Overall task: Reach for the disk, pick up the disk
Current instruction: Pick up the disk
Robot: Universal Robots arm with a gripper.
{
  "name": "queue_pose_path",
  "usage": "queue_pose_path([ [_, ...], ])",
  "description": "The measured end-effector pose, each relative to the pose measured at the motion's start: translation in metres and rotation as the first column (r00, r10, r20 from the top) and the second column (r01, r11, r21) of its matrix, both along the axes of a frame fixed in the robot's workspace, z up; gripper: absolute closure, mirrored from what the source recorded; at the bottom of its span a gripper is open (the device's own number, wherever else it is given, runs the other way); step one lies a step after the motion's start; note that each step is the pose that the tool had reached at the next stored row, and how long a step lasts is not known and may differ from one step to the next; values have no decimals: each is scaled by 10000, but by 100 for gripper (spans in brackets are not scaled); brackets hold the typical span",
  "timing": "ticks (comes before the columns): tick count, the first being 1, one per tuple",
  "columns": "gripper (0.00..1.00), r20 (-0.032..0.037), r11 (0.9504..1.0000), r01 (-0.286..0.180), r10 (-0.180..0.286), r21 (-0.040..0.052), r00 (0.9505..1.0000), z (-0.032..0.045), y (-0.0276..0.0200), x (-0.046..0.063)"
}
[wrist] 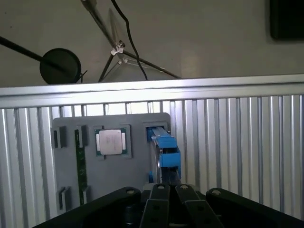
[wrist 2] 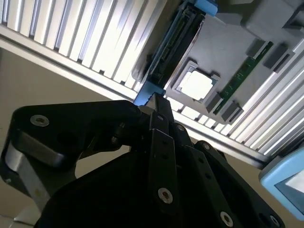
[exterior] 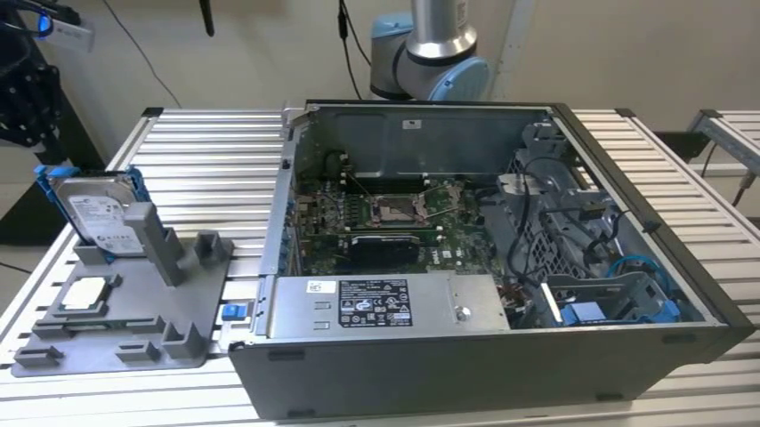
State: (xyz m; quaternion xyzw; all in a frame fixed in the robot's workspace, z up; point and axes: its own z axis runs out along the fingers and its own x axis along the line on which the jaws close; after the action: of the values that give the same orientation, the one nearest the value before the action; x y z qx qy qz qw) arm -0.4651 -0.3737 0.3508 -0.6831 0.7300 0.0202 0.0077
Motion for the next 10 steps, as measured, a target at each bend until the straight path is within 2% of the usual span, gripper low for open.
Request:
queue_pose_path([
  [10,0,0,10000,-14,14,0,10000,0,0,0],
])
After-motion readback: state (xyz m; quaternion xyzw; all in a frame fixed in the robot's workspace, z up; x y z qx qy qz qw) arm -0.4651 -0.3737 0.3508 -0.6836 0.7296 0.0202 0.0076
